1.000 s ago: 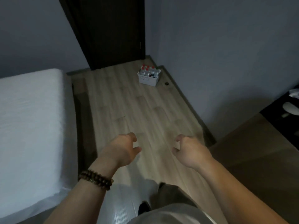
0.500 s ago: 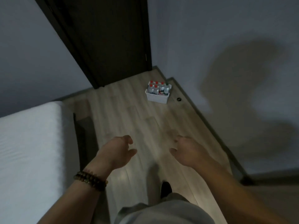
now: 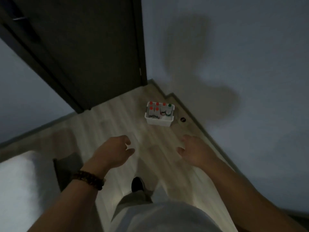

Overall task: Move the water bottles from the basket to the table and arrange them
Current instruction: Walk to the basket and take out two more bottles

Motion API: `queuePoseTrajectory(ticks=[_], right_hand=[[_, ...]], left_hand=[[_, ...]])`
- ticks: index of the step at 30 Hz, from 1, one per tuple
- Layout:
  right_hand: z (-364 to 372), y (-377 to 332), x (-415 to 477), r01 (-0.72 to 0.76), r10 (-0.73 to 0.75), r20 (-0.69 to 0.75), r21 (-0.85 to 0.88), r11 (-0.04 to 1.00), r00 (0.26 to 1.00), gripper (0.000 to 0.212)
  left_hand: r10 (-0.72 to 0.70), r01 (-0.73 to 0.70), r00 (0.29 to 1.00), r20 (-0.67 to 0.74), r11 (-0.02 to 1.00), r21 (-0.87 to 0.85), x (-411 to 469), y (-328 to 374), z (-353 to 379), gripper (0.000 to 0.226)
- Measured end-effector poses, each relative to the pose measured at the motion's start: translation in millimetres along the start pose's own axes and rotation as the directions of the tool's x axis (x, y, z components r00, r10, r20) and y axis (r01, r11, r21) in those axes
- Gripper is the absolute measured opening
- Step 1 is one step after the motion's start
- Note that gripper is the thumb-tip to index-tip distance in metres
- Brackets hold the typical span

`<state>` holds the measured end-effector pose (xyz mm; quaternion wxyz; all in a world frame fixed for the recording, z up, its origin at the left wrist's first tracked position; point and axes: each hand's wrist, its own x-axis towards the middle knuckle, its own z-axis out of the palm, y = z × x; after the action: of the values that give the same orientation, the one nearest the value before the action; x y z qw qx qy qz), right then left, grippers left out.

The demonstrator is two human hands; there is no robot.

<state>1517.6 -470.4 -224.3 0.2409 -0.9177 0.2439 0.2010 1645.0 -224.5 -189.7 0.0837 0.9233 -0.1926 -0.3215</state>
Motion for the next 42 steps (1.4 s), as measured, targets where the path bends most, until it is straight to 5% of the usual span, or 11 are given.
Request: queuePoseTrajectory(ticks=[9, 15, 23, 30, 35, 42], right_hand=[[-55.8, -50.1, 129.6, -0.111, 0.112, -0.006, 0.108, 0.988, 0.994, 0.061], [-80.0, -47.6, 255.4, -0.136, 0.136, 0.005, 0.142, 0.981, 0.991, 0.045], [-115.1, -22.8, 418.6, -0.208, 0.162, 0.241, 0.179, 0.962, 0.957, 0.044], [-68.9, 8.7, 547.2, -0.197, 0.133, 0.325, 0.172, 0.965, 0.936, 0.049], [23.2, 44.6, 630.5, -0.200, 0.130, 0.366, 0.160, 0.967, 0.922, 0.057], [167.5, 95.3, 727.3, -0.226, 0.163, 0.348, 0.150, 0.962, 0.923, 0.069]], left_hand=[[0.078, -0.086, 0.993, 0.085, 0.992, 0.092, 172.2, 12.7, -109.3, 0.046], [0.067, -0.082, 0.985, 0.157, 0.992, 0.094, 290.8, 33.5, -123.7, 0.045], [-0.055, 0.016, 0.952, 0.300, 0.991, 0.130, 439.0, 45.8, -133.1, 0.049], [-0.052, 0.059, 0.923, 0.381, 0.998, -0.007, 582.3, 55.2, -63.6, 0.042], [-0.049, 0.092, 0.873, 0.485, 0.994, -0.065, 680.7, 40.7, 32.6, 0.062], [-0.114, 0.188, 0.888, 0.445, 0.974, -0.125, 801.3, -19.2, 166.2, 0.068]])
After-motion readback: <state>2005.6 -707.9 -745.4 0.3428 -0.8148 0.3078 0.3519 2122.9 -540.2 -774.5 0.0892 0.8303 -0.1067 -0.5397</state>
